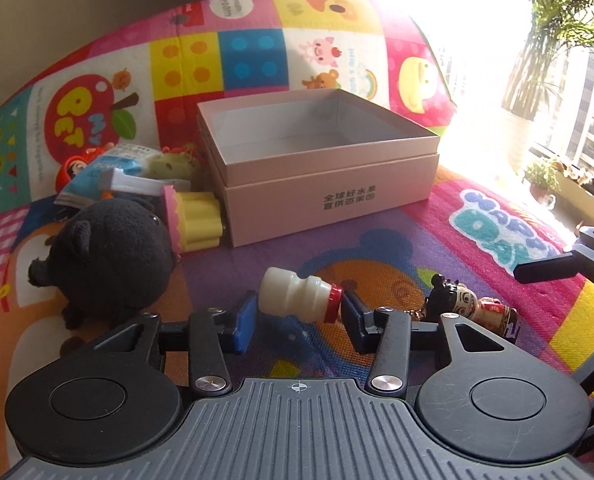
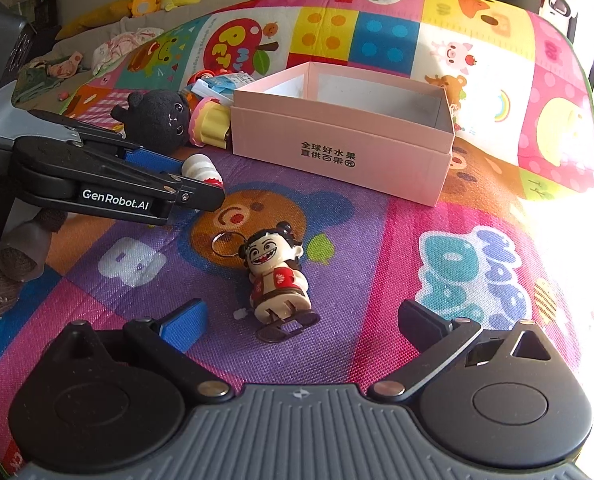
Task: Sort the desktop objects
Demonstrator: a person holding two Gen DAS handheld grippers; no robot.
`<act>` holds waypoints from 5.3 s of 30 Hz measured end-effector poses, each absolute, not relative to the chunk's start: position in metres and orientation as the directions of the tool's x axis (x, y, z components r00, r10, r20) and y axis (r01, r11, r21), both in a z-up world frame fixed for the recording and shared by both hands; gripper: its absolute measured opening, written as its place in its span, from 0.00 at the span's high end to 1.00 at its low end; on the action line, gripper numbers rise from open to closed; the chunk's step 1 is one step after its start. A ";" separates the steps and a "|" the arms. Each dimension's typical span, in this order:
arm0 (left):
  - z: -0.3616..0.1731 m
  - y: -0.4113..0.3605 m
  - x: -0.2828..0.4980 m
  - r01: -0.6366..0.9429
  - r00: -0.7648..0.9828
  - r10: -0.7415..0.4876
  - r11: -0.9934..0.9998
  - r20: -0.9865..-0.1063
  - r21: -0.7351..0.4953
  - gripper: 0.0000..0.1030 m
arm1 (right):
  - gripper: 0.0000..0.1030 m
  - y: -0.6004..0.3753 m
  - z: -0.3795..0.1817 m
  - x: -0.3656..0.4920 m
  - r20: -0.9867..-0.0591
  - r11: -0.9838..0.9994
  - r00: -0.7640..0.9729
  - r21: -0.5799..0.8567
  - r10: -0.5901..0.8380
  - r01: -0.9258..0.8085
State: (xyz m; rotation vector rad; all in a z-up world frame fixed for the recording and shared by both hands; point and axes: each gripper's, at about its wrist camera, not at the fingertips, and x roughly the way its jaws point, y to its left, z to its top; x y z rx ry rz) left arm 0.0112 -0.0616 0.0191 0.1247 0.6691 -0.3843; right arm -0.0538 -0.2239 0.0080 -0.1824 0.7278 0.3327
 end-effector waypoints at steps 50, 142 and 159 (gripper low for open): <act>0.077 -0.088 0.076 0.396 0.806 -0.378 0.916 -0.456 -0.061 0.24 | 0.73 -0.247 0.091 0.183 -0.705 0.986 0.691 0.081 0.162 -0.148; 0.023 0.011 -0.008 0.038 0.827 -0.070 0.997 -0.557 -0.070 0.01 | 0.45 -0.196 0.034 -0.029 -0.658 0.889 0.719 -0.164 0.225 -0.428; 0.050 -0.005 0.050 0.015 0.867 0.019 0.998 -0.498 0.064 0.01 | 0.00 -0.234 0.007 -0.042 -0.625 0.956 0.727 0.121 0.282 -0.267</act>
